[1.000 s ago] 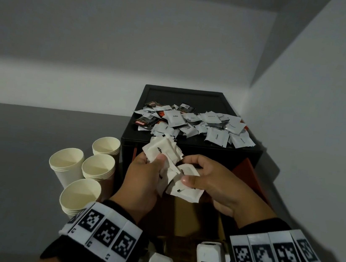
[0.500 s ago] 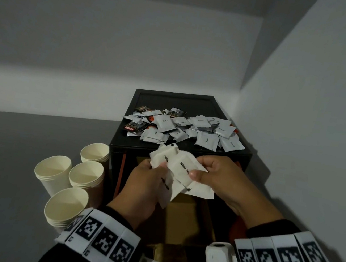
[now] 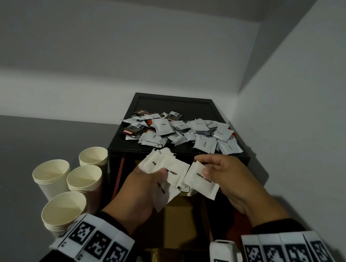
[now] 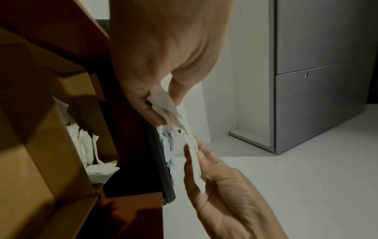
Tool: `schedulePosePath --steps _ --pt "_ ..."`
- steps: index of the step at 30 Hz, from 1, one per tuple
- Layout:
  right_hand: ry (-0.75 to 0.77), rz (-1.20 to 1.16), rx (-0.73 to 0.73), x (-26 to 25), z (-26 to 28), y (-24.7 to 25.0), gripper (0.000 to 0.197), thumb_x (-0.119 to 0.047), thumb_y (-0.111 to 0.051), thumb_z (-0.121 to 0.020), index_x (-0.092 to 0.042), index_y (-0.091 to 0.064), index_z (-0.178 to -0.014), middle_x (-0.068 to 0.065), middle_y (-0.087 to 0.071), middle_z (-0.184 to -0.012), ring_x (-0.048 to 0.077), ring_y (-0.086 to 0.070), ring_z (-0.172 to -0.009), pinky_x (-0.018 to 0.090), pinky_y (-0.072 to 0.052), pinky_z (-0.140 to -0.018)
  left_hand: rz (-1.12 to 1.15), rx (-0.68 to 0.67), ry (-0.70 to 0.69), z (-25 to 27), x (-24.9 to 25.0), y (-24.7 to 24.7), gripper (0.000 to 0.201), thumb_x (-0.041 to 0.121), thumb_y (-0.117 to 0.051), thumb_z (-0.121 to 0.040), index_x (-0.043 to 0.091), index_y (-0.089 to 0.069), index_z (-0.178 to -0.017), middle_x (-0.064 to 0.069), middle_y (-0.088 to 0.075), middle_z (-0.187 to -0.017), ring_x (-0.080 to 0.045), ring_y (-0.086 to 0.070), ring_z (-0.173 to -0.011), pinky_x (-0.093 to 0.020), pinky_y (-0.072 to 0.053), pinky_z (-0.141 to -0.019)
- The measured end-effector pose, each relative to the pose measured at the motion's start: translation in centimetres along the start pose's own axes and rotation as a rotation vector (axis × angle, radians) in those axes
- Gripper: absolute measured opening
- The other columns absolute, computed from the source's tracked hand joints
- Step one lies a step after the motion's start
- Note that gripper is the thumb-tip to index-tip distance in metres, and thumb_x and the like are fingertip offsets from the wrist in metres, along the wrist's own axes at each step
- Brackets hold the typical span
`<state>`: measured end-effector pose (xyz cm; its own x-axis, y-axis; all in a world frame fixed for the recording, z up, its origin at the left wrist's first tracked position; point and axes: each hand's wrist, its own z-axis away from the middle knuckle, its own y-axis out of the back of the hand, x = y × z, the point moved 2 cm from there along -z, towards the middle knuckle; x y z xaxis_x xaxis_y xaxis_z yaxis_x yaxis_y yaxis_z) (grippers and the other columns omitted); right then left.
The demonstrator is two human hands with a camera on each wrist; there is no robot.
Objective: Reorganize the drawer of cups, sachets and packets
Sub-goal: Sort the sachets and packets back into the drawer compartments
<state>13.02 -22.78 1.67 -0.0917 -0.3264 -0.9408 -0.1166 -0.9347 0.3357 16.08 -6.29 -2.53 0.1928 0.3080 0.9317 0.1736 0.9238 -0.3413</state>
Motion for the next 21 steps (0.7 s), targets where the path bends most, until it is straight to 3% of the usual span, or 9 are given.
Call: schedulePosePath --steps 3,6,8,11,14,16,18,20,21 --pt "0.012 -0.118 0.049 -0.3 0.3 0.8 0.035 0.008 -0.047 -0.091 -0.021 -0.066 -0.097 0.006 -0.067 -0.102 0.019 -0.064 -0.096 0.037 -0.052 -0.089 0.006 0.044 0.062 -0.3 -0.2 0.2 0.03 -0.005 -0.045 -0.093 0.01 -0.051 -0.068 -0.003 -0.043 -0.058 -0.01 -0.044 -0.044 -0.021 -0.038 -0.049" --pt "0.031 -0.163 0.068 -0.6 0.4 0.9 0.039 0.012 -0.044 -0.091 -0.017 -0.065 -0.106 -0.002 -0.066 -0.097 0.014 -0.062 -0.094 0.034 -0.052 -0.087 0.026 0.028 0.054 -0.1 -0.3 -0.1 0.019 -0.008 -0.046 -0.09 0.005 -0.052 -0.079 -0.007 -0.044 -0.066 -0.016 -0.044 -0.057 -0.025 -0.037 -0.056" --pt "0.068 -0.149 0.099 -0.8 0.3 0.7 0.041 0.012 -0.044 -0.09 -0.019 -0.065 -0.108 -0.004 -0.067 -0.101 0.009 -0.062 -0.094 0.031 -0.053 -0.085 0.035 -0.027 0.037 0.2 -0.2 -0.4 0.014 -0.006 -0.048 -0.091 0.006 -0.053 -0.086 -0.007 -0.055 -0.07 -0.018 -0.054 -0.063 -0.026 -0.046 -0.058" --pt "0.223 0.017 0.237 -1.6 0.6 0.3 0.041 0.003 -0.048 -0.092 -0.032 -0.065 -0.104 -0.01 -0.064 -0.114 -0.003 -0.06 -0.09 0.013 -0.051 -0.076 0.061 -0.082 0.051 0.6 0.0 -0.7 0.024 -0.009 -0.045 -0.091 0.01 -0.057 -0.083 0.004 -0.062 -0.056 -0.007 -0.061 -0.055 -0.019 -0.049 -0.052" --pt "0.41 0.308 0.197 -2.3 1.5 -1.4 0.036 -0.007 -0.046 -0.096 -0.027 -0.06 -0.123 -0.015 -0.059 -0.121 -0.008 -0.057 -0.082 0.0 -0.044 -0.068 0.074 -0.094 0.084 0.9 0.2 -1.1 0.036 -0.019 -0.038 -0.083 0.001 -0.054 -0.058 -0.006 -0.047 -0.037 -0.013 -0.051 -0.038 -0.017 -0.039 -0.04" --pt "0.426 0.451 0.012 -1.6 1.8 -3.2 0.035 -0.013 -0.046 -0.097 -0.026 -0.057 -0.128 -0.009 -0.059 -0.128 -0.007 -0.056 -0.099 0.008 -0.045 -0.086 0.121 -0.072 0.074 0.9 0.2 -1.3 0.031 -0.015 -0.036 -0.089 -0.005 -0.051 -0.063 -0.011 -0.048 -0.041 -0.011 -0.053 -0.037 -0.015 -0.044 -0.04" --pt "0.406 0.45 -0.088 -0.9 1.8 -3.9 0.034 -0.014 -0.047 -0.097 -0.024 -0.056 -0.129 -0.005 -0.053 -0.135 -0.011 -0.037 -0.12 0.015 -0.032 -0.106 0.21 -0.051 0.079 0.7 0.1 -1.4 0.024 -0.009 -0.038 -0.093 -0.005 -0.054 -0.076 -0.011 -0.055 -0.047 -0.01 -0.057 -0.038 -0.015 -0.045 -0.038" --pt "0.414 0.377 -0.098 -0.7 1.5 -3.9 0.036 -0.01 -0.046 -0.097 -0.024 -0.057 -0.128 -0.008 -0.052 -0.135 -0.014 -0.035 -0.122 0.002 -0.027 -0.098 0.311 -0.056 0.127 0.6 0.2 -1.2 0.021 0.003 -0.04 -0.097 -0.003 -0.058 -0.088 -0.013 -0.065 -0.057 -0.015 -0.065 -0.048 -0.021 -0.05 -0.042" --pt "0.414 0.355 -0.1 -0.7 1.5 -3.9 0.039 -0.005 -0.044 -0.097 -0.024 -0.058 -0.127 -0.012 -0.054 -0.13 -0.021 -0.038 -0.115 -0.004 -0.028 -0.09 0.32 -0.064 0.139 0.6 0.2 -1.2 0.023 0.01 -0.041 -0.098 -0.003 -0.06 -0.099 -0.016 -0.07 -0.07 -0.019 -0.07 -0.06 -0.025 -0.054 -0.049"
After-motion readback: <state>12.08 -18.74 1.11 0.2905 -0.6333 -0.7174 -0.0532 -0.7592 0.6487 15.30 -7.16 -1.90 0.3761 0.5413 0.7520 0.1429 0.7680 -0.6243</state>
